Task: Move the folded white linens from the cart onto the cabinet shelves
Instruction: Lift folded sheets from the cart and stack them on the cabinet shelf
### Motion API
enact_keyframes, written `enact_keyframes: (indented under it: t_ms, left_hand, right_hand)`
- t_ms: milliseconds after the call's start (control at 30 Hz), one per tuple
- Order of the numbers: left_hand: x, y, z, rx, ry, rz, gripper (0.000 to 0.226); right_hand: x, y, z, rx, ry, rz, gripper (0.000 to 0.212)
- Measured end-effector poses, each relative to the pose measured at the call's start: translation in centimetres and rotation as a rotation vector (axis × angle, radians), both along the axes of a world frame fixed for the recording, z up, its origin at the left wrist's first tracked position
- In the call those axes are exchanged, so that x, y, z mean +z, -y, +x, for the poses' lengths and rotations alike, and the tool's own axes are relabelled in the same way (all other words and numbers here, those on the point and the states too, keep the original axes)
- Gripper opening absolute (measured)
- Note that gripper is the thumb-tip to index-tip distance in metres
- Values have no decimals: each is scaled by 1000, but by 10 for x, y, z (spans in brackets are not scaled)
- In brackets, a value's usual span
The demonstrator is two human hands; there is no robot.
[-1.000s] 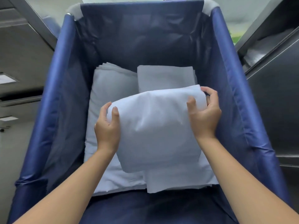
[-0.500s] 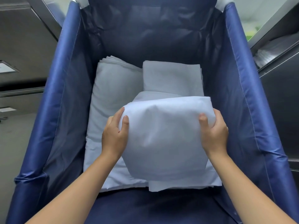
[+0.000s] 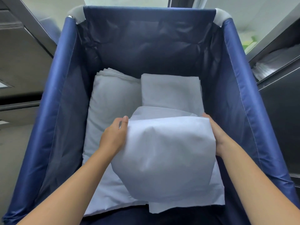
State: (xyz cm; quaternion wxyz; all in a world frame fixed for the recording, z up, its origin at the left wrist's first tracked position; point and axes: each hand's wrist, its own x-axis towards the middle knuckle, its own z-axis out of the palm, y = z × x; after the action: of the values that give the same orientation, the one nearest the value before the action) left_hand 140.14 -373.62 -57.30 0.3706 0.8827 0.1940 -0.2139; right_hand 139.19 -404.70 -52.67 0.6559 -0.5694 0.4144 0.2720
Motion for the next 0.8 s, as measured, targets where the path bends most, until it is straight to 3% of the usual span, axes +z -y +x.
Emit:
enact_keyframes:
  t_ms: [100, 167, 233, 300, 367, 433, 800]
  left_hand:
    - [-16, -1, 19, -14, -53, 13, 53]
    - [-27, -3, 29, -7, -75, 28, 51]
    - [-40, -6, 36, -10, -119, 44, 55]
    - [-54, -4, 38, -34, -202, 18, 61]
    - [-65, 2, 36, 8, -269, -87, 51]
    - [-68, 8, 31, 79, -278, -170, 30]
    - [-49, 47, 49, 251, 233, -214, 17]
  right_hand:
    - [-14, 3, 9, 103, 28, -86, 29]
    - [-30, 4, 11, 181, 56, -125, 29]
    - [-38, 1, 12, 251, -10, -114, 20]
    - [-40, -2, 12, 185, -153, -155, 21]
    - [-41, 0, 6, 78, -160, -175, 26]
    - [-45, 2, 0, 102, -80, -251, 25]
    - [-41, 25, 54, 199, 429, -535, 25]
